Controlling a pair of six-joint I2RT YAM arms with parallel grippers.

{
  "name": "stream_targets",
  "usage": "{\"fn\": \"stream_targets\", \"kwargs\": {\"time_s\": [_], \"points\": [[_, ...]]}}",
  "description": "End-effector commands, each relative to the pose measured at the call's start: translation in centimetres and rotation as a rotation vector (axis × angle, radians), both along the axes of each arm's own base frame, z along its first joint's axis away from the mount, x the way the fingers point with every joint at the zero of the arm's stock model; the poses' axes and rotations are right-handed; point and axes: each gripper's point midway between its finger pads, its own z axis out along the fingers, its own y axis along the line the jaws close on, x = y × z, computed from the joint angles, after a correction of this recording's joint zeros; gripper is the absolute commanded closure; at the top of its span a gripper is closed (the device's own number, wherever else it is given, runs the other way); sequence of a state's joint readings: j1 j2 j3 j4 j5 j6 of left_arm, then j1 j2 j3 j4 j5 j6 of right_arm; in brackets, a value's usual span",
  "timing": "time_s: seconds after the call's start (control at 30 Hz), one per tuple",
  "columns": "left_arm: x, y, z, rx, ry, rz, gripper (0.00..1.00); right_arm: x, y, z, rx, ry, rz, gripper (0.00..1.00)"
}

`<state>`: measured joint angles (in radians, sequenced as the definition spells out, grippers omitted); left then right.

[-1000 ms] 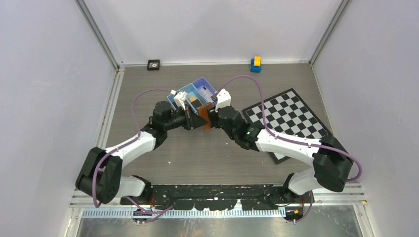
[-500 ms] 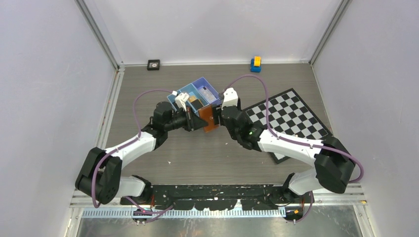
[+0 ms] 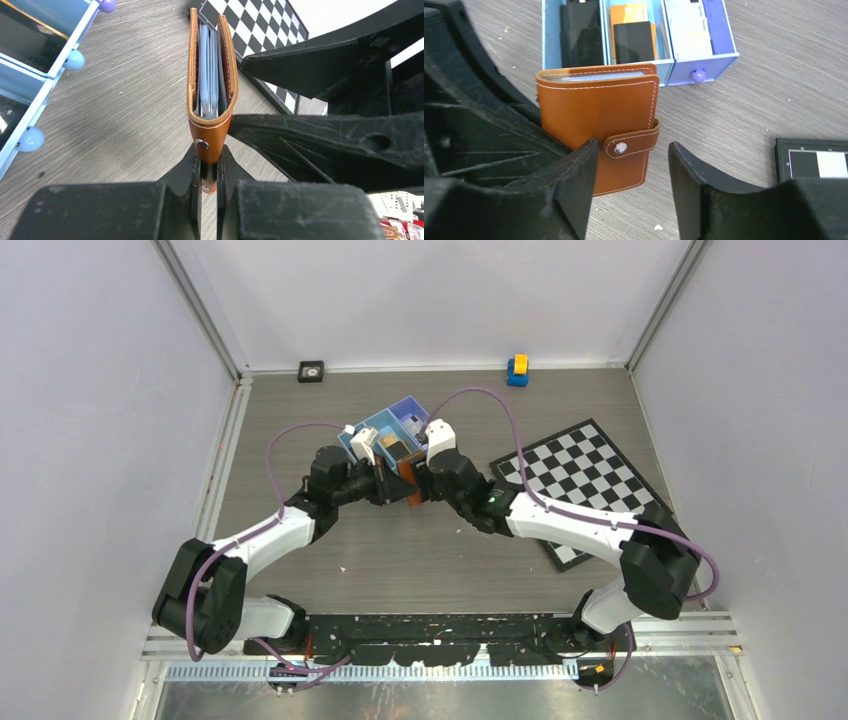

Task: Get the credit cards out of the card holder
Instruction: Open the card holder.

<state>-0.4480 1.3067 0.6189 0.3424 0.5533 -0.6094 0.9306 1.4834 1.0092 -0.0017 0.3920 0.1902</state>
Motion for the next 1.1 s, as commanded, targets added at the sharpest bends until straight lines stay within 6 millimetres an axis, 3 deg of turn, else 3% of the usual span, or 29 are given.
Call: {"fn": "stream_targets", "kwargs": {"time_s": [0.0, 0.13, 0.37, 0.47, 0.53, 0.67, 0.7, 0.97, 1.07], "points": [[0.1, -0.5, 4.0, -0.054, -0.123, -0.032, 1.0, 1.6, -2.2, -1.0, -0.107, -0.005, -0.162, 0.48], [0.1, -0.6, 3.9, -0.057, -0.12, -0.033, 1.0, 2.9, -4.6, 0.0, -0.119, -0.079, -0.323, 0.71], [0.3, -0.2, 3.5, -0.041, -0.111, -0.014, 1.0, 3.3, -6.7, 1.2, -0.126, -0.138, -0.433, 0.78], [0.4, -0.1, 3.4, -0.038, -0.107, -0.005, 1.0, 3.1, -6.8, 1.7, -0.103, -0.144, -0.423, 0.79], [0.5, -0.1, 3.5, -0.038, -0.105, -0.005, 1.0, 2.7, -6.2, 1.7, -0.085, -0.13, -0.381, 0.75], [0.4, -0.1, 3.4, -0.043, -0.104, -0.009, 1.0, 2.1, -5.0, 1.9, -0.035, -0.102, -0.296, 0.4], [0.4, -0.1, 3.5, -0.046, -0.105, -0.011, 1.0, 1.9, -4.5, 1.9, -0.018, -0.092, -0.261, 0.37], [-0.1, -0.2, 5.1, -0.115, -0.128, -0.043, 1.0, 2.1, -4.5, 1.6, 0.06, -0.031, -0.222, 0.3], [-0.3, -0.3, 5.4, -0.131, -0.13, -0.051, 1.0, 2.2, -4.7, 2.1, 0.148, -0.012, -0.198, 0.39]]}}
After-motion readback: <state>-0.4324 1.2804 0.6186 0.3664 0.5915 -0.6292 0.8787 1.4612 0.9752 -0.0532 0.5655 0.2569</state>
